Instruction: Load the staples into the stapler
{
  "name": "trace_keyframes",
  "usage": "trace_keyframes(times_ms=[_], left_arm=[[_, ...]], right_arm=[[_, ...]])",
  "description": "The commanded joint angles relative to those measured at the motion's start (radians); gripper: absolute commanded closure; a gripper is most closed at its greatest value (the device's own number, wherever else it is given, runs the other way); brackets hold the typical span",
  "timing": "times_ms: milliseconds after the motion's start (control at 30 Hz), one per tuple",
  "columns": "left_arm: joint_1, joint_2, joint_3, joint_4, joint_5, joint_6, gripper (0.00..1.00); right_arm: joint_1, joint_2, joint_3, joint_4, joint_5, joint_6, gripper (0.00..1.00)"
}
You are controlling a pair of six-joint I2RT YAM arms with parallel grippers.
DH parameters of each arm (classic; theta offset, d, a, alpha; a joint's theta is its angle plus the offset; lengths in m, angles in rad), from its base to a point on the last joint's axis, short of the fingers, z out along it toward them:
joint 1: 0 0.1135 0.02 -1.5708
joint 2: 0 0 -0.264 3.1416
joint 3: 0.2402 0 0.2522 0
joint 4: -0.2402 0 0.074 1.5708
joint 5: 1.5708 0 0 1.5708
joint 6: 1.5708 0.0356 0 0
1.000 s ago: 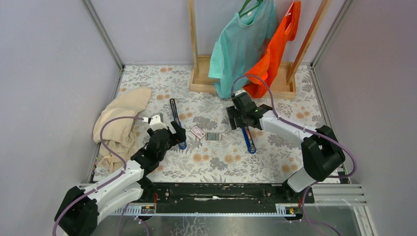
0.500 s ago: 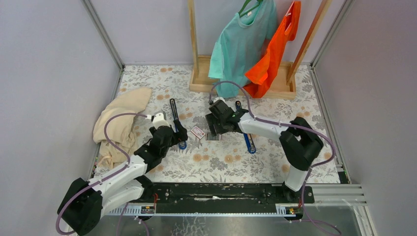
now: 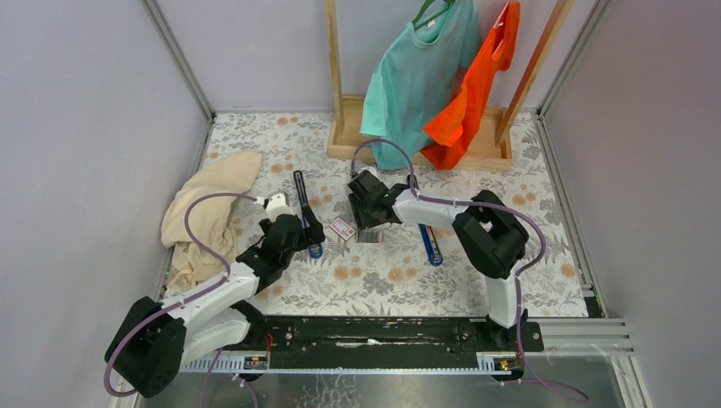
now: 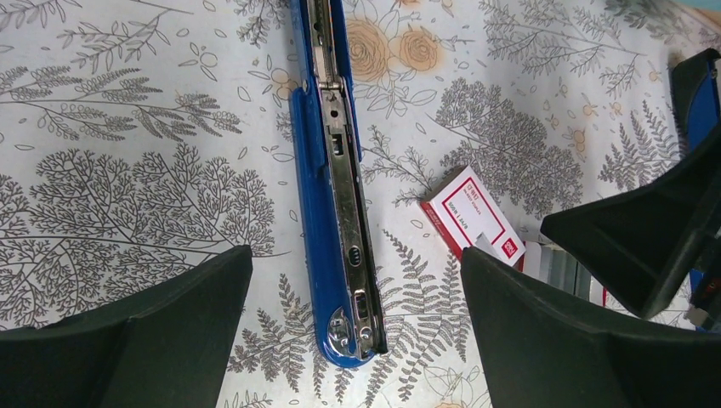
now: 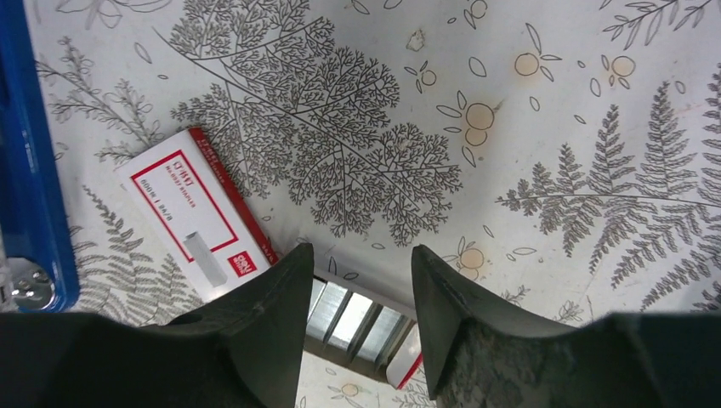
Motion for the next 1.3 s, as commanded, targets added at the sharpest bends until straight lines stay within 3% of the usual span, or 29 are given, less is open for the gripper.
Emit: trace_keyframes(times_ms=[0, 133, 367, 867, 1267], left_arm=[[0.009, 0.023, 0.033, -0.001, 0.010, -0.001, 0.00], [0.009, 0.024, 0.040, -0.010, 0.002, 0.005, 0.00], [0.009, 0.029, 0.044, -0.017, -0.006, 0.006, 0.00], [0.009, 0.026, 0.043, -0.012, 0.022, 0.006, 0.00], [0.009, 0.015, 0.041, -0.006, 0.038, 0.009, 0.00]], right_arm=[[0.004, 0.035, 0.061, -0.003, 0.027, -0.003, 0.49], [0.006, 0.070, 0.098, -0.052, 0.004, -0.036, 0.55], [0.021, 0.052, 0.084, -0.142, -0.028, -0.100, 0.56], [0.030, -0.128, 0.003, -0.162, -0.010, -0.094, 0.56], [0.030, -0.164, -0.086, -0.152, -0.030, 0.048, 0.76]])
